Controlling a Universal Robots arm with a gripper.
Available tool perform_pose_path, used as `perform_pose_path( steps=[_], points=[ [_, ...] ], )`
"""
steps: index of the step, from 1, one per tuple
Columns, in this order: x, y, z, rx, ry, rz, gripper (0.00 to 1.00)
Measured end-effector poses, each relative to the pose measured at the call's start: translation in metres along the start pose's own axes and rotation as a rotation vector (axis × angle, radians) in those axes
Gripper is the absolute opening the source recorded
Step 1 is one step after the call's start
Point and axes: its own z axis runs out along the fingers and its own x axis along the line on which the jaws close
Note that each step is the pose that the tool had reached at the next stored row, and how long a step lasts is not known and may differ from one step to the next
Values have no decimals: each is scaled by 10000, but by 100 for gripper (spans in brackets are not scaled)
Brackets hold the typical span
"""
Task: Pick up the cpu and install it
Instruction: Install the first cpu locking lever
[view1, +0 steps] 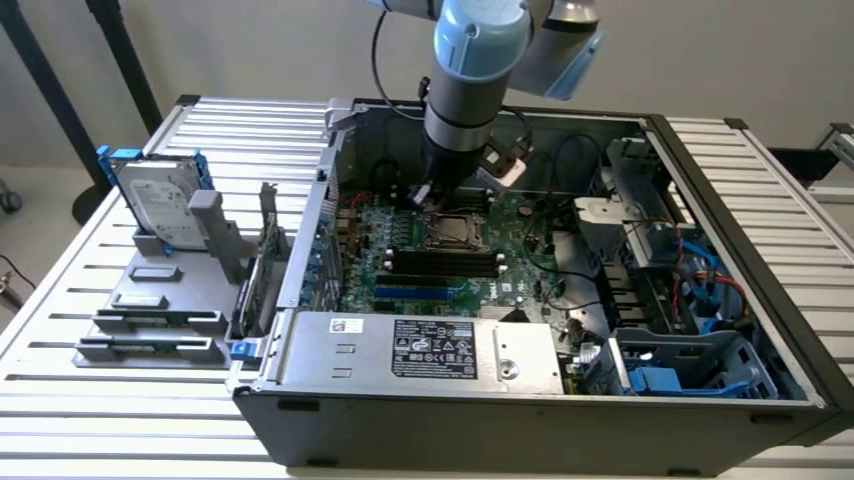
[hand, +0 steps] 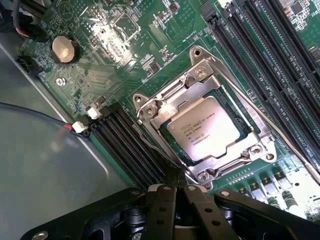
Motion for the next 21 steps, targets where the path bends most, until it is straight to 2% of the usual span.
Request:
perform_pose_path(
  steps=[21],
  points=[
    [48,17,7,-25,-31,2,11]
  ],
)
